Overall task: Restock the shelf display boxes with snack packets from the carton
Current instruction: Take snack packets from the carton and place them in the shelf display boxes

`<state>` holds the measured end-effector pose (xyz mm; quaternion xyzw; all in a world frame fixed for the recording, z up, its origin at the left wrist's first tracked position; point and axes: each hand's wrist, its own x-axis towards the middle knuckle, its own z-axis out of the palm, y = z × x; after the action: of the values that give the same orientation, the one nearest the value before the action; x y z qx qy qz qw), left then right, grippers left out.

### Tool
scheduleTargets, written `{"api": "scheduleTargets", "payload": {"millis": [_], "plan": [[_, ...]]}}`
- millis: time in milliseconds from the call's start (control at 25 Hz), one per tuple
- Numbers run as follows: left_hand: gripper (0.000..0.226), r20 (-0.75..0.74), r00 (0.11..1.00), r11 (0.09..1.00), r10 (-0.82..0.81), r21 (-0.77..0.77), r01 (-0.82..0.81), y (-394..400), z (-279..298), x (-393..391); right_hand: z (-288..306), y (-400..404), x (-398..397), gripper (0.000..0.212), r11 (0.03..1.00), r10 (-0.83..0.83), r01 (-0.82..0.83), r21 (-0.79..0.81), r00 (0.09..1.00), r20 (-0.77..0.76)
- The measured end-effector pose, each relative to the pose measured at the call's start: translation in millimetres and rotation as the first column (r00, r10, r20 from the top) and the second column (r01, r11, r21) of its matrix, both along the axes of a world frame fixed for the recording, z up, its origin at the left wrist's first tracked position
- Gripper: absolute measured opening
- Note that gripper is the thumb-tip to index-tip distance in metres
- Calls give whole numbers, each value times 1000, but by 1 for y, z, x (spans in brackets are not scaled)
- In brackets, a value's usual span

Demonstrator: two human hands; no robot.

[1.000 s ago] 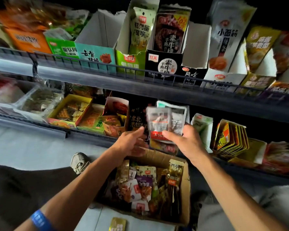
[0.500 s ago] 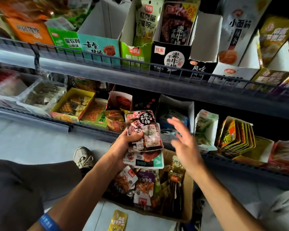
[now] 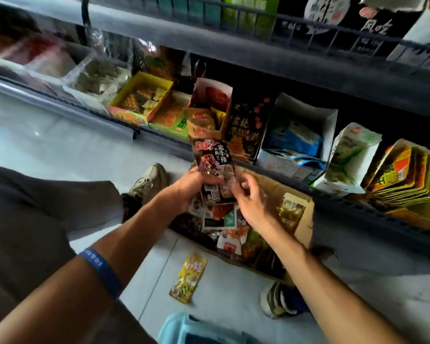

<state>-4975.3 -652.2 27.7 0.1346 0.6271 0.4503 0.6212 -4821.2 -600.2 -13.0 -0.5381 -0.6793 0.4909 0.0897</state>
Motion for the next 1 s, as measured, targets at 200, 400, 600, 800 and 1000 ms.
{"api": "scheduleTargets", "payload": {"millis": [200, 400, 600, 800, 1000], "plan": [[24, -59, 921, 923, 385, -7, -386, -57, -35, -56, -44, -75, -12, 12, 678, 406, -355, 644, 911, 75], [40, 134, 833, 844, 536, -110, -525, -95, -72, -92, -101, -158, -28, 19, 269, 831, -892, 364, 405, 380], [42, 169, 763, 781, 624, -174, -600, -127, -112, -145, -172, -177, -39, 70, 361, 796, -906, -220, 176, 579], [29, 173, 739, 756, 651, -225, -614, -131, -139, -156, -215, -181, -46, 94, 382, 769, -906, -184, 201, 607], [31, 195, 708, 731, 679, -269, -627, -124, -151, -150, -245, -161, -47, 61, 326, 666, -931, -161, 106, 739]]}}
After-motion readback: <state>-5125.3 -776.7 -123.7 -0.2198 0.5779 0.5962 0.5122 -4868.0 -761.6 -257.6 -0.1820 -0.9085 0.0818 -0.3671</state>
